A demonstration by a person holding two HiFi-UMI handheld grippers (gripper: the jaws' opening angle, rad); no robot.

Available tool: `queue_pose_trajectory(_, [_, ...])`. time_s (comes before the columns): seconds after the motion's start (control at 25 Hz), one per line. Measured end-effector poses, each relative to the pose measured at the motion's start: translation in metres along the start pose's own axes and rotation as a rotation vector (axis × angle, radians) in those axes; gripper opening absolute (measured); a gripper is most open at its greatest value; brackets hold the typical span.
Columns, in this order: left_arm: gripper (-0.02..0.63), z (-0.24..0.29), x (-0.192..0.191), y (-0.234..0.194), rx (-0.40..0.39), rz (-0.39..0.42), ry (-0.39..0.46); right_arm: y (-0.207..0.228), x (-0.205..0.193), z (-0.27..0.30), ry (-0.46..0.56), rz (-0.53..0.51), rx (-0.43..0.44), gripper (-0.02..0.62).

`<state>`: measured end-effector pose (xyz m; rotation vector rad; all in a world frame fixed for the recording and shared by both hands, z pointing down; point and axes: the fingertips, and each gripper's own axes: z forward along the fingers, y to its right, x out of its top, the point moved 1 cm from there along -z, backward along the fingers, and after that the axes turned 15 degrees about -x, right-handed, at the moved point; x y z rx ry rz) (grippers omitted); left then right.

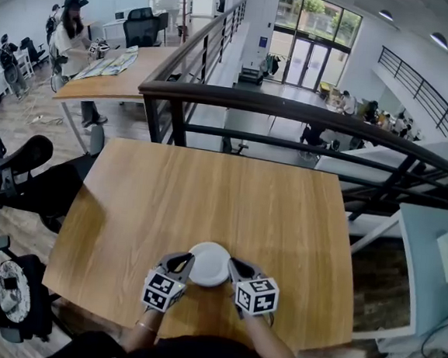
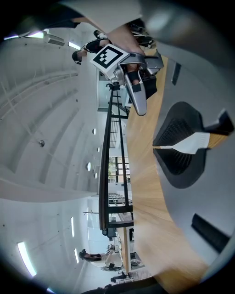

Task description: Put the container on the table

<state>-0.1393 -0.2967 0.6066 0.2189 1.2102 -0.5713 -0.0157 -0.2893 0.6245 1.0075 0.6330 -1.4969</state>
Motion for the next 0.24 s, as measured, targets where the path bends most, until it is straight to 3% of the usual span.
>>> queue_pose_trajectory(0.24, [0.029, -0.0004, 0.0011, 0.003, -0.007, 0.007, -0.007, -0.0019, 0.0014, -0.002, 0.008, 0.003, 0.002, 0.021])
